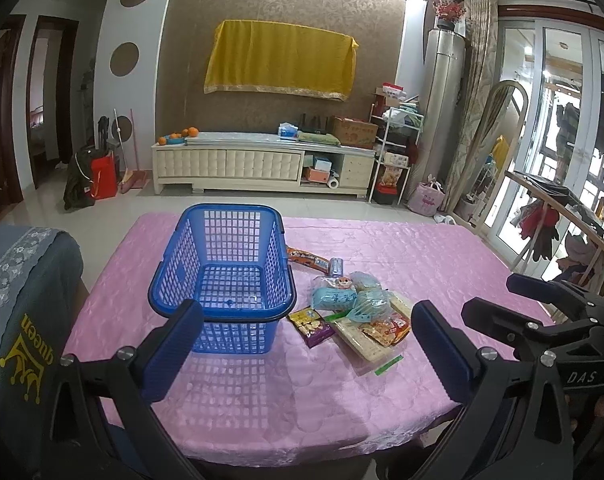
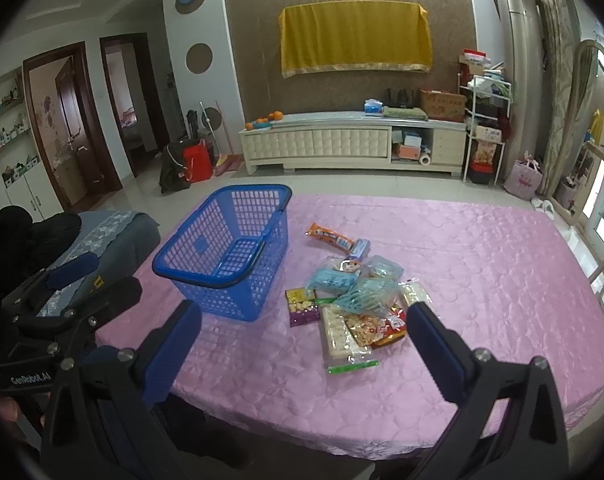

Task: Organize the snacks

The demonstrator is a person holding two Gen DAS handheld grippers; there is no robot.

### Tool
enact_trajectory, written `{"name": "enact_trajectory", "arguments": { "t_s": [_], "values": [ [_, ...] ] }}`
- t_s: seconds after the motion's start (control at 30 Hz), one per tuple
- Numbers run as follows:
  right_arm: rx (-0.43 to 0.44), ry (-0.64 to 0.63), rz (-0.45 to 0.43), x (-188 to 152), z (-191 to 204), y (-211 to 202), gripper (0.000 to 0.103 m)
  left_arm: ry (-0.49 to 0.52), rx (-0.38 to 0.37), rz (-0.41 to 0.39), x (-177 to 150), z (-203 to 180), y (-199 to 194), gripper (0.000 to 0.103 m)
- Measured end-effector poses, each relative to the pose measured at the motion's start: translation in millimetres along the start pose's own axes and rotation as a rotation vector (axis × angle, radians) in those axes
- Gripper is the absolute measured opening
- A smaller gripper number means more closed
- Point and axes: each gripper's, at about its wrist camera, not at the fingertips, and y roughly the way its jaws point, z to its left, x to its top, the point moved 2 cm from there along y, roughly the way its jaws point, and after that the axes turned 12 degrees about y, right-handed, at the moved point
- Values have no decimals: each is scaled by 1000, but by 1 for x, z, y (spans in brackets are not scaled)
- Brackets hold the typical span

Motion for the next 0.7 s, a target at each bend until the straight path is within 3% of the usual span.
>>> {"name": "enact_trajectory", "arguments": {
  "t_s": [0.33,0.7],
  "values": [
    [-20,18,-32,24,-28,-5,103,34,-38,31,25,-17,25,103],
    [-69,115,-30,55,-100,20,103,78,-98,125,51,-51,95,103]
  ]
}}
